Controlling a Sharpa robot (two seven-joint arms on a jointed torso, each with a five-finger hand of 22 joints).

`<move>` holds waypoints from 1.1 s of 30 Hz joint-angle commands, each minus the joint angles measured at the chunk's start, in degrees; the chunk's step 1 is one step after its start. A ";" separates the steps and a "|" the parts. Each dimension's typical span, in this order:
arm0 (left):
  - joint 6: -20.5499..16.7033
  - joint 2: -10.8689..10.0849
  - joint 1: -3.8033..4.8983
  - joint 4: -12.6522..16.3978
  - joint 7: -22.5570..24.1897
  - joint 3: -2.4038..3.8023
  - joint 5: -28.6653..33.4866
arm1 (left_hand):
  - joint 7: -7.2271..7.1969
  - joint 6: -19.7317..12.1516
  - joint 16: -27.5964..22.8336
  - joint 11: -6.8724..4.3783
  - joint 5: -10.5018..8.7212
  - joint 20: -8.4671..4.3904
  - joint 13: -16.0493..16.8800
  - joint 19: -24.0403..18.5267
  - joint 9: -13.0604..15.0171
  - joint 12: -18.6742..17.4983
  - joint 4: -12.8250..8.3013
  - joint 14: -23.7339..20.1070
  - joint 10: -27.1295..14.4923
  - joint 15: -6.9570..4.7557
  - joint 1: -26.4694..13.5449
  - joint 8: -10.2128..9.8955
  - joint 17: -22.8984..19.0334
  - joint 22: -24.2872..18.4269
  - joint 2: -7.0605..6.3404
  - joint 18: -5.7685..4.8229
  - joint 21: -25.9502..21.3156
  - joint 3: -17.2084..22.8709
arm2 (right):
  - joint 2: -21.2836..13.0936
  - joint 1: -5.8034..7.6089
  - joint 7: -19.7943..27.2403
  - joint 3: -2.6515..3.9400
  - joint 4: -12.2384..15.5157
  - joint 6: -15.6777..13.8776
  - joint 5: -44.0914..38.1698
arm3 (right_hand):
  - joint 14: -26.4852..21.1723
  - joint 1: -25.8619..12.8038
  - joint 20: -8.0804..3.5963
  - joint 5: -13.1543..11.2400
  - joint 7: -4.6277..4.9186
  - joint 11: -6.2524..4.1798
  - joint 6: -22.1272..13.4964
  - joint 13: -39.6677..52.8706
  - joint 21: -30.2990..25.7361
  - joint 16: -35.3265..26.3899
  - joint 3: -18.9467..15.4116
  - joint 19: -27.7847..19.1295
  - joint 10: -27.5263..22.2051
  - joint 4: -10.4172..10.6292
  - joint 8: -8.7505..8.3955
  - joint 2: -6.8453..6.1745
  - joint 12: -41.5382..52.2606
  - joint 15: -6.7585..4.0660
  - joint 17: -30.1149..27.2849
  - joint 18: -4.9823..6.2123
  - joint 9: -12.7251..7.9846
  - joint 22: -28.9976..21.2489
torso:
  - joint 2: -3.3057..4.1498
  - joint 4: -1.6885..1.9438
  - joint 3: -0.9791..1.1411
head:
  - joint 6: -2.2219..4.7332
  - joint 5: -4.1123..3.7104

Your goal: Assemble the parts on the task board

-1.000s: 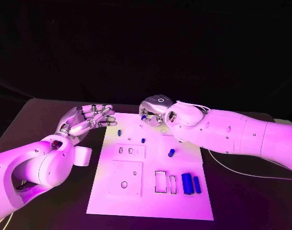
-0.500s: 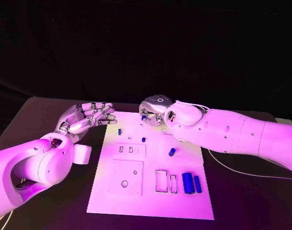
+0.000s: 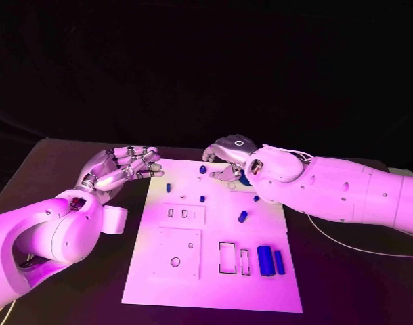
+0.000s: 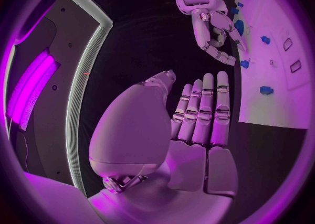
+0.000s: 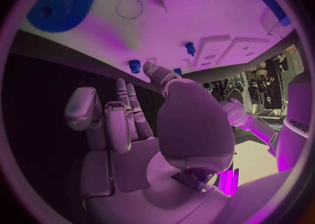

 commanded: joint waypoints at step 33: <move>1.72 0.55 0.13 -0.62 0.01 0.03 -0.07 | 0.63 -0.52 -0.25 0.40 -0.25 -0.01 -0.02 0.49 -0.06 -0.43 -0.09 -0.12 -0.09 0.13 0.52 -0.33 0.18 -0.11 -0.07 0.77 0.09 0.37 | -12.47 -1.11 -3.81 0.44 4.80 5.76 23.49 | 5.61 8.11 -0.73 3.07 0.82 -1.22 -8.31 83.60 11.42 7.25 -24.62 8.91 29.43 12.97 10.92 4.07 83.16 -0.74 16.29 -3.24 6.13 17.61 | 0.28 -1.12 0.55 | 0.10 -0.74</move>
